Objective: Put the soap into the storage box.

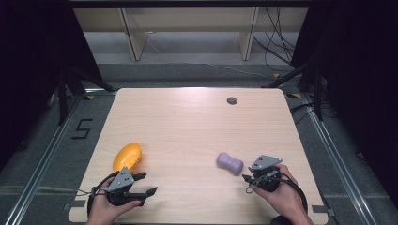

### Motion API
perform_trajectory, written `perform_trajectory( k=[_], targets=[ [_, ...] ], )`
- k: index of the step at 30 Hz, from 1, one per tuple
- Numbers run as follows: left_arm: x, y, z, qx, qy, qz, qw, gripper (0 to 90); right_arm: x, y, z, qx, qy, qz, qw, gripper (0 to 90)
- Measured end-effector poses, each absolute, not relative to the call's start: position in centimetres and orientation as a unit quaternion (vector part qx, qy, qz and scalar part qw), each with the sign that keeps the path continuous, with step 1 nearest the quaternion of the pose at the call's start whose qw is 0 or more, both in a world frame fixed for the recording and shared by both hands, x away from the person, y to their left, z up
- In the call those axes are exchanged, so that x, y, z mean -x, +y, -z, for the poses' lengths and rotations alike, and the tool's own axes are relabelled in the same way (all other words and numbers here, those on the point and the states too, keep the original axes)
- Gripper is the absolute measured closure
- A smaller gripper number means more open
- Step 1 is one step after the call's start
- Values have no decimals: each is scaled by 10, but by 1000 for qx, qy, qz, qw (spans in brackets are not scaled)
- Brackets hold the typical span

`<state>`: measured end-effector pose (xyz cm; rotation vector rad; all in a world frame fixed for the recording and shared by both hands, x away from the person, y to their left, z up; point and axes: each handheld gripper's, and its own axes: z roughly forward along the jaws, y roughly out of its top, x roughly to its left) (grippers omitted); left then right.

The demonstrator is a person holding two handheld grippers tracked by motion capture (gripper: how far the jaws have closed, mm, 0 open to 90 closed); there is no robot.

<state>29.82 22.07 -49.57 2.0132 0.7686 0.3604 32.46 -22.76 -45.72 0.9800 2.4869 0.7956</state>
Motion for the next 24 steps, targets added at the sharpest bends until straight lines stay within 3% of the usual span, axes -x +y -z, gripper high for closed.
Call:
perform_trajectory(
  k=[12,14,19,24],
  targets=[
    [-297,218,496,-819,309,-152,460,309,-335,-224,460,-315,905,-238,157,665],
    [-297,218,496,-823,305,-148,455,308,-341,-222,457,-301,920,-213,137,663],
    [-297,219,496,-823,313,-141,452,304,-365,-209,450,-269,949,-145,83,592],
    [-297,220,496,-822,310,-145,456,304,-386,-198,444,-261,956,-116,63,550]
  ],
)
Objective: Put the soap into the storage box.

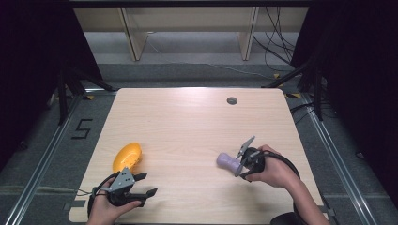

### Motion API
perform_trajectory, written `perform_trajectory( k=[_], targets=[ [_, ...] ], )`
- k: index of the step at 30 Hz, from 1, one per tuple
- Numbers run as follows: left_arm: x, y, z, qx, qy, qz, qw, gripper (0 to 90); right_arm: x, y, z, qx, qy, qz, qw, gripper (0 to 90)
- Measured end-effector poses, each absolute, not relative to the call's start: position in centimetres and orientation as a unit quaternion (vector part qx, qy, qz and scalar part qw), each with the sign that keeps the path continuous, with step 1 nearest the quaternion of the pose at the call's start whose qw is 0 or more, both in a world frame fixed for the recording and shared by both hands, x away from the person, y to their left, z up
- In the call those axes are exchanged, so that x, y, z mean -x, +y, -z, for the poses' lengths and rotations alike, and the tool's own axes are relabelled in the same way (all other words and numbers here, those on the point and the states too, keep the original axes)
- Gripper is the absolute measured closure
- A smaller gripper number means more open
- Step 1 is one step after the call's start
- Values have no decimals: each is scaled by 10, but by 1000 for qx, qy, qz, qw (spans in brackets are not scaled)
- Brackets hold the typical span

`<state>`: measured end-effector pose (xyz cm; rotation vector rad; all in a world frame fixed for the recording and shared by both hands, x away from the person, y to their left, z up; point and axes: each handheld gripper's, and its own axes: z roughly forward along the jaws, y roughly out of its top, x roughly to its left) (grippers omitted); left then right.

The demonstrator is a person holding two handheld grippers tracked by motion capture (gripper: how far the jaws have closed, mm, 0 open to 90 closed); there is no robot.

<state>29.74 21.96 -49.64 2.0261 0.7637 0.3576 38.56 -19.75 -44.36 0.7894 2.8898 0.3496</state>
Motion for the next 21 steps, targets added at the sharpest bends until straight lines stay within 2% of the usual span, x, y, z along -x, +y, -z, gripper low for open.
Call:
perform_trajectory(
  k=[1,8,13,21],
  targets=[
    [-296,219,497,-818,320,-139,458,304,-395,-191,441,-265,956,-107,61,521],
    [-298,219,497,-819,312,-149,457,302,-422,-176,434,-273,956,-95,47,461],
    [-299,221,497,-830,305,-149,442,300,-435,-167,440,-273,958,-82,29,444],
    [-298,219,498,-821,314,-142,455,298,-444,-156,451,-268,961,-65,16,437]
  ],
)
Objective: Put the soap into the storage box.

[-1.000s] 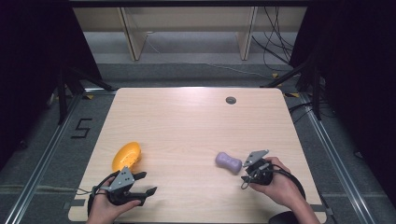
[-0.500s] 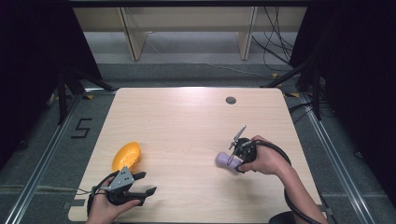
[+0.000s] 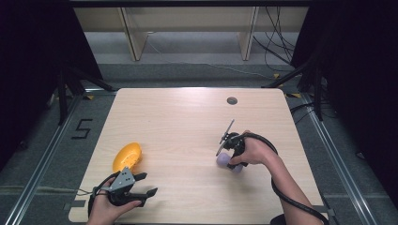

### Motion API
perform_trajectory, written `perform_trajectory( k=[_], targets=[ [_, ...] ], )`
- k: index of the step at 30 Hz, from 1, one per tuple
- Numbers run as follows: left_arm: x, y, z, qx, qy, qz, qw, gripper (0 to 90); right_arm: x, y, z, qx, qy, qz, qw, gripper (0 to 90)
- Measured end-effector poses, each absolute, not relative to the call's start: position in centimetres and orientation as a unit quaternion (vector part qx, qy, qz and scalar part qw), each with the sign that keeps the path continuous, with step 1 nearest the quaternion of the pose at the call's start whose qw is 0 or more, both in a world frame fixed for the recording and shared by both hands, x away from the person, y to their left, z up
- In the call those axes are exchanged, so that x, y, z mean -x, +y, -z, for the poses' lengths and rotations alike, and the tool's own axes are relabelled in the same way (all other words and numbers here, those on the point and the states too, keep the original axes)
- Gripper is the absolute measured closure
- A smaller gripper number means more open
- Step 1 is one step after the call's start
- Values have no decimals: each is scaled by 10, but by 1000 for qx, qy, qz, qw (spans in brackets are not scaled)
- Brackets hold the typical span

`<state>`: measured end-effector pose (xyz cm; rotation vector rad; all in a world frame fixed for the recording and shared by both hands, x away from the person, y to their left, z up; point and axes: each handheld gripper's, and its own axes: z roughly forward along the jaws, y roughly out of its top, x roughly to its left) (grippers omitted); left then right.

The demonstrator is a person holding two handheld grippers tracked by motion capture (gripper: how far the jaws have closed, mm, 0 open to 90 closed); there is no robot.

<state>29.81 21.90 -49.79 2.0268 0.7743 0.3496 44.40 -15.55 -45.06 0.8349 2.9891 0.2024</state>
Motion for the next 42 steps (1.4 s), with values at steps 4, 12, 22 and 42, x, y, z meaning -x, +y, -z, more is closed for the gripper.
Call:
perform_trajectory(
  k=[4,12,22,42],
  targets=[
    [-298,219,498,-823,310,-143,454,297,-446,-153,456,-268,961,-62,14,438],
    [-299,219,498,-824,310,-142,452,295,-450,-146,464,-256,965,-52,7,449],
    [-299,219,499,-829,314,-142,440,294,-454,-140,473,-243,969,-50,-2,489],
    [-300,218,499,-826,311,-142,447,294,-431,-149,471,-176,978,-71,92,503]
  ],
)
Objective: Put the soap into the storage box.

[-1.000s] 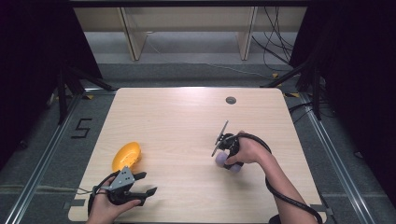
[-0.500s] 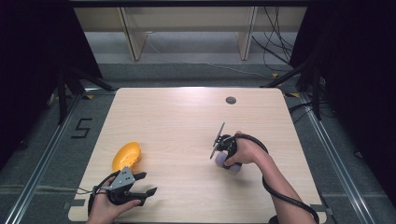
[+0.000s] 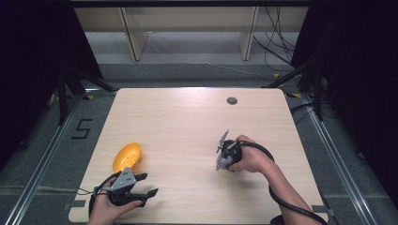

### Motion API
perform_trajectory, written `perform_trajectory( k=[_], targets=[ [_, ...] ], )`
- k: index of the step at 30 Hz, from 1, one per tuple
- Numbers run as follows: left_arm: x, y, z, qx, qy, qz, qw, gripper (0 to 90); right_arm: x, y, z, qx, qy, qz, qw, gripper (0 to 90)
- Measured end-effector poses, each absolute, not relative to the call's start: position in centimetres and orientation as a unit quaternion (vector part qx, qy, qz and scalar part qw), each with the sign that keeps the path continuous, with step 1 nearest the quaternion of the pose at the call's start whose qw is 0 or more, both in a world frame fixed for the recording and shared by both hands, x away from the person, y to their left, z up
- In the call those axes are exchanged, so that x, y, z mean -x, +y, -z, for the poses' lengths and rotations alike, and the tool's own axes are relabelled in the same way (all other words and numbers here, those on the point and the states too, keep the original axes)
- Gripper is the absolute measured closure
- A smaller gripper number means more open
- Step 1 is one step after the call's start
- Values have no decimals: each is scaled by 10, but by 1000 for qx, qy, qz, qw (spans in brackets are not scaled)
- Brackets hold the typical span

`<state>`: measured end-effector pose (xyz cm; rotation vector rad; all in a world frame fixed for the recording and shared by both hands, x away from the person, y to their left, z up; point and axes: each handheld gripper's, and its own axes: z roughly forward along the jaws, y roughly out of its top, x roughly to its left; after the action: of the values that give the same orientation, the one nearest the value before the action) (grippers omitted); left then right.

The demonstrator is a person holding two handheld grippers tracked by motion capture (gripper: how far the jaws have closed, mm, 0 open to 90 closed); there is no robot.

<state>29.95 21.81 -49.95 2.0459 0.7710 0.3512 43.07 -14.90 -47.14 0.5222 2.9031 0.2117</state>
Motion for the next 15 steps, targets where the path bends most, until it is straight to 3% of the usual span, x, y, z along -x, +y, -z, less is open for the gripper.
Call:
perform_trajectory(
  k=[4,15],
  targets=[
    [-300,218,500,-825,312,-138,451,294,-422,-152,471,-162,976,-93,115,504],
    [-299,214,502,-820,324,-129,454,294,-378,-161,446,-91,934,-169,301,503]
  ],
)
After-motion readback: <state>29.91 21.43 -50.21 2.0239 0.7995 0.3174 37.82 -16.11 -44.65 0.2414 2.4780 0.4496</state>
